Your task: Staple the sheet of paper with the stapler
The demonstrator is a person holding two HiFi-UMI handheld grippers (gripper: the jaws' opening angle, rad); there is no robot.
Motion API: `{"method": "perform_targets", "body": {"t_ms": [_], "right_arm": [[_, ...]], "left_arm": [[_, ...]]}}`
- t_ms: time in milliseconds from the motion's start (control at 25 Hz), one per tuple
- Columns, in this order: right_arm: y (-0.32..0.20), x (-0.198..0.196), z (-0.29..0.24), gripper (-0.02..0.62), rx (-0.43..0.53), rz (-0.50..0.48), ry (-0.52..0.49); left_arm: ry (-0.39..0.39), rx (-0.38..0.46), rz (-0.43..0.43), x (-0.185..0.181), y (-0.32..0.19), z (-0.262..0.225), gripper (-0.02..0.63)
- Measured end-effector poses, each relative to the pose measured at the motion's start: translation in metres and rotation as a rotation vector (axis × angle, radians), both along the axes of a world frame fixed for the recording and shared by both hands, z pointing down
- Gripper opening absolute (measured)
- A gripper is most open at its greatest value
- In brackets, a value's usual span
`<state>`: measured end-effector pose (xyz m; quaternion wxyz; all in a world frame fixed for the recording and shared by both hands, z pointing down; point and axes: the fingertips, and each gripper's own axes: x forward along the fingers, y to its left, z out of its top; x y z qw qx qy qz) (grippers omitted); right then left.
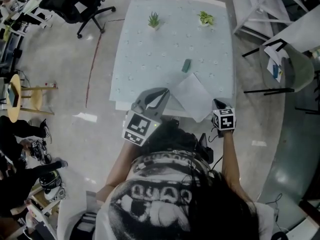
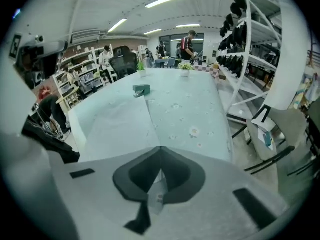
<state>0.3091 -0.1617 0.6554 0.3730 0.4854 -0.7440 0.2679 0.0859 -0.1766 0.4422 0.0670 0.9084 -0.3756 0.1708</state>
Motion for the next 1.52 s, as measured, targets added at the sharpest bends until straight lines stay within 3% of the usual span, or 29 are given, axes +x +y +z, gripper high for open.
{"method": "perform_targets", "body": {"t_ms": [280, 600, 880, 1280, 1520], "right_arm": [[-0.001, -0.009, -0.017, 0.005, 0.043, 0.168, -0.127], [-0.002, -0.037, -0.019, 0.005, 0.037, 0.231, -0.179], [-0.003, -0.040, -0.022, 0.005, 0.059, 0.442, -0.292], [0.015, -0.060, -0.011, 0.005, 0.012, 0.809, -0.562], [0.020, -0.085, -0.005, 0.005, -0.011, 0.870, -0.603]], "left_arm": [[-0.006, -0.014, 0.002, -0.018, -0.010, 0.001, 0.009], [-0.012, -0.022, 0.019, -0.041, -0.018, -0.002, 0.009], [-0.007, -0.019, 0.041, -0.051, -0.021, -0.001, 0.009], [-0.007, -0.027, 0.059, -0.063, -0.019, 0.000, 0.009], [-0.008, -0.029, 0.071, -0.069, -0.016, 0.002, 0.009]]}}
